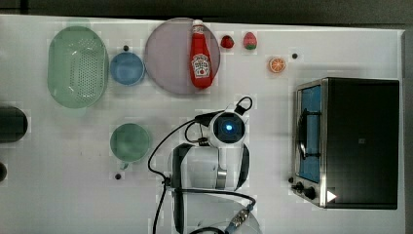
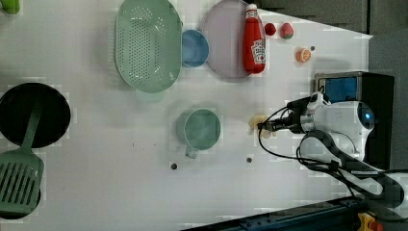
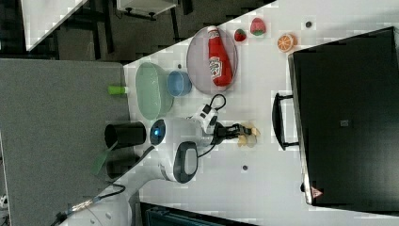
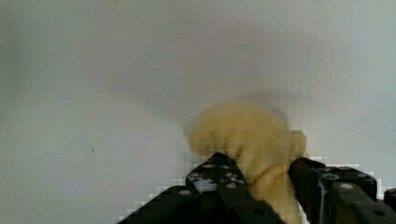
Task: Pick Banana and place it in mug.
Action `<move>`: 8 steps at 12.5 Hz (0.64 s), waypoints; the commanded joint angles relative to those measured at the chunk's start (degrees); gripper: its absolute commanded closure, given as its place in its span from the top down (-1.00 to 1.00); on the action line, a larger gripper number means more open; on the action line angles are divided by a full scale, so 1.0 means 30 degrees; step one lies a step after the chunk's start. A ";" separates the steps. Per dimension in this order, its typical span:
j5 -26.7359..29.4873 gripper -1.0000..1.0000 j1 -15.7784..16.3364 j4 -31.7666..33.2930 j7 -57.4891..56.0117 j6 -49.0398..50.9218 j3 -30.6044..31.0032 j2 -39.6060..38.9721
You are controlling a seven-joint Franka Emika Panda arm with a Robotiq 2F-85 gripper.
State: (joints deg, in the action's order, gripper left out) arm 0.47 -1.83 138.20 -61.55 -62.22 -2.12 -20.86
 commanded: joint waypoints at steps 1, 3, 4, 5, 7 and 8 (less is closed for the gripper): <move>-0.0317 -0.37 0.0093 -0.0308 -0.0701 0.1500 -0.0337 0.2739; -0.0317 -0.37 0.0083 -0.0640 -0.0677 0.4284 -0.0536 0.5104; -0.0318 -0.37 0.0091 -0.0895 -0.0667 0.5667 -0.0533 0.6292; -0.0318 -0.37 0.0126 -0.1232 -0.0623 0.7007 -0.0475 0.7394; -0.0317 -0.37 0.0231 -0.2170 0.0149 0.9984 -0.0233 0.9249; -0.0318 -0.37 0.0282 -0.2672 0.0940 1.1468 -0.0002 0.9934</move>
State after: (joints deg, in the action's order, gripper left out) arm -0.23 -2.06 130.15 -61.27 -29.38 -2.96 7.95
